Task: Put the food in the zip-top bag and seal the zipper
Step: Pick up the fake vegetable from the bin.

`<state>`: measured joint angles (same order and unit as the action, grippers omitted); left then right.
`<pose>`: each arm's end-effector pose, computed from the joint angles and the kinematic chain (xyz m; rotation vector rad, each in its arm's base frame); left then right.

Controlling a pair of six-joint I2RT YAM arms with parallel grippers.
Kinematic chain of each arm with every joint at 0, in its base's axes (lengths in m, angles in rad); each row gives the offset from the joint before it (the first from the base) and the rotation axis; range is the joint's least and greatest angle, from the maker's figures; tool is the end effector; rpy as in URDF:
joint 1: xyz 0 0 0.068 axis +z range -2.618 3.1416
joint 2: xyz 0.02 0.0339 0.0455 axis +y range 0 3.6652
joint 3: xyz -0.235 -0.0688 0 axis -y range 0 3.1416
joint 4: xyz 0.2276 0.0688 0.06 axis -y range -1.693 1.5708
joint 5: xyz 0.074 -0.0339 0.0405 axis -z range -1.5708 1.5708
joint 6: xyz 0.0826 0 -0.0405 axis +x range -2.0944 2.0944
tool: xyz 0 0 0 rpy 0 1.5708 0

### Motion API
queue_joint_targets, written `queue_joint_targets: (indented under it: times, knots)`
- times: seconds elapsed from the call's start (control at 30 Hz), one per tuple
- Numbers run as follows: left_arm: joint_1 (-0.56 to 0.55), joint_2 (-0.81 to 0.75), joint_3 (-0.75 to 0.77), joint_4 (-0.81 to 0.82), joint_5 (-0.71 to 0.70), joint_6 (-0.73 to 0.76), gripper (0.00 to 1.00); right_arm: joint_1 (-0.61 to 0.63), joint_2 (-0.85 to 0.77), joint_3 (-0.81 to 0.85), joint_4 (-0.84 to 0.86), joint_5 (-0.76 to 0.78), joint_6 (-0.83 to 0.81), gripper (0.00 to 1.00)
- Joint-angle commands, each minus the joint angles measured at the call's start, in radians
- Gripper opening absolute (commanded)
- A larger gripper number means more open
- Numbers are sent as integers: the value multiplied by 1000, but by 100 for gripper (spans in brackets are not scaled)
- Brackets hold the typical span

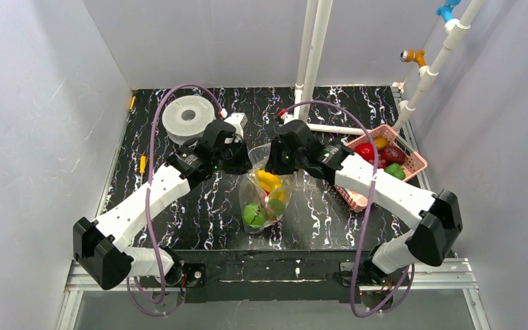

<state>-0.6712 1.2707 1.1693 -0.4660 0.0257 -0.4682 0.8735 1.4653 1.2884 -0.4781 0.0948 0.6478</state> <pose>0.2454 -0.1976 0.2905 0.2404 2.2060 -0.6805 0.2332 0.2662 0.2710 -0.2075 2.3131 0.7091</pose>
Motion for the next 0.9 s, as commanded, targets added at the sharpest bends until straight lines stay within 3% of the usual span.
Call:
queue_joint_targets:
  times: [0.0, 0.1, 0.23, 0.3, 0.47, 0.67, 0.87]
  knots:
    - [-1, -6, 127, -143, -106, 46, 0, -21, -102, 144, -134, 6, -25, 23]
    - [-1, -18, 180, -190, -140, 74, 0, -37, -168, 166, -207, 28, -36, 39]
    - [-1, -35, 216, -220, -176, 110, 0, -60, -285, 130, -210, 33, -37, 68]
    - [-2, -31, 227, -224, -195, 122, 0, -94, -346, 82, -211, 64, -19, 77]
    - [-1, 2, 204, -185, -205, 143, 0, -259, -417, -29, -275, 105, 32, 80]
    - [-1, 29, 150, -103, -160, 126, 0, -419, -405, -135, -377, 260, 53, 80]
    - [-1, 59, 57, 36, -81, 147, 0, -614, -359, -213, -356, 246, 66, 78]
